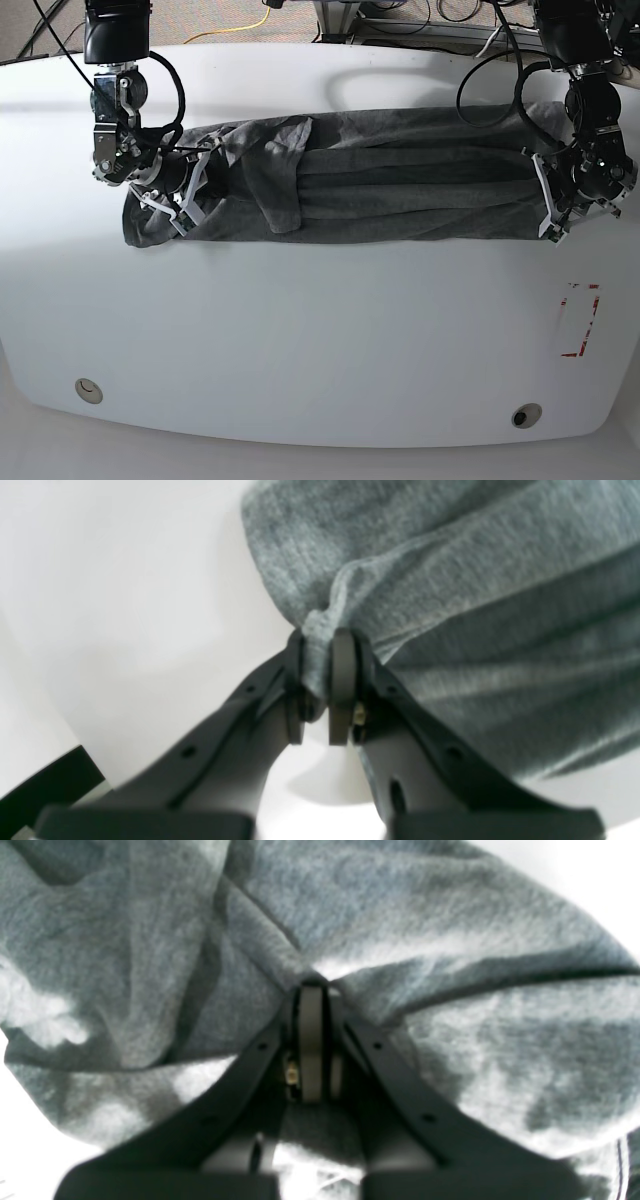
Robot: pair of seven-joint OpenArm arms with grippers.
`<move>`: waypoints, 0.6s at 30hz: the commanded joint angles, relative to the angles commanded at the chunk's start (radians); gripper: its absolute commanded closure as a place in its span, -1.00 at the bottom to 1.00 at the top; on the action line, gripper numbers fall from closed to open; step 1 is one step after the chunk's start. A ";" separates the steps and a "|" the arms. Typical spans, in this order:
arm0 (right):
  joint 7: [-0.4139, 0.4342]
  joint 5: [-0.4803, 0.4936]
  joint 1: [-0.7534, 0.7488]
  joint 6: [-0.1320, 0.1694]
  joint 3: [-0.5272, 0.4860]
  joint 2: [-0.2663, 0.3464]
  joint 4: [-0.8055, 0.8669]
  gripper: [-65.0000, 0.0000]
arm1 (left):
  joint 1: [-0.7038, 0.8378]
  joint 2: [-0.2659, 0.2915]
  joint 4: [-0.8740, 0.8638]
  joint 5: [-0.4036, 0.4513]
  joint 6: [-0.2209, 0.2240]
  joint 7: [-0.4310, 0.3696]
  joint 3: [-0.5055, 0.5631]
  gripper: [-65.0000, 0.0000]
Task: Layout the t-shirt on the table in an organized manner, then fold the t-shirt properly
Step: 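Release the strip end with the left gripper and regrasp it, then lift the strip end with the left gripper and fold it toward the right gripper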
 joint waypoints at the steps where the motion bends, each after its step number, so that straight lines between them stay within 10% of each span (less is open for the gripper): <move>1: 0.000 0.000 0.000 0.000 0.000 0.000 0.000 0.94 | 0.011 -0.006 0.000 0.000 0.000 0.000 0.000 0.75; 12: 0.000 -0.008 0.000 0.000 -0.003 -0.020 0.000 0.94 | 0.051 -0.011 -0.002 0.002 0.000 0.000 -0.034 -0.16; 18: 0.000 -0.003 0.000 0.000 -0.006 -0.026 0.000 0.94 | 0.003 -0.011 0.029 -0.008 0.000 0.009 -0.118 -0.21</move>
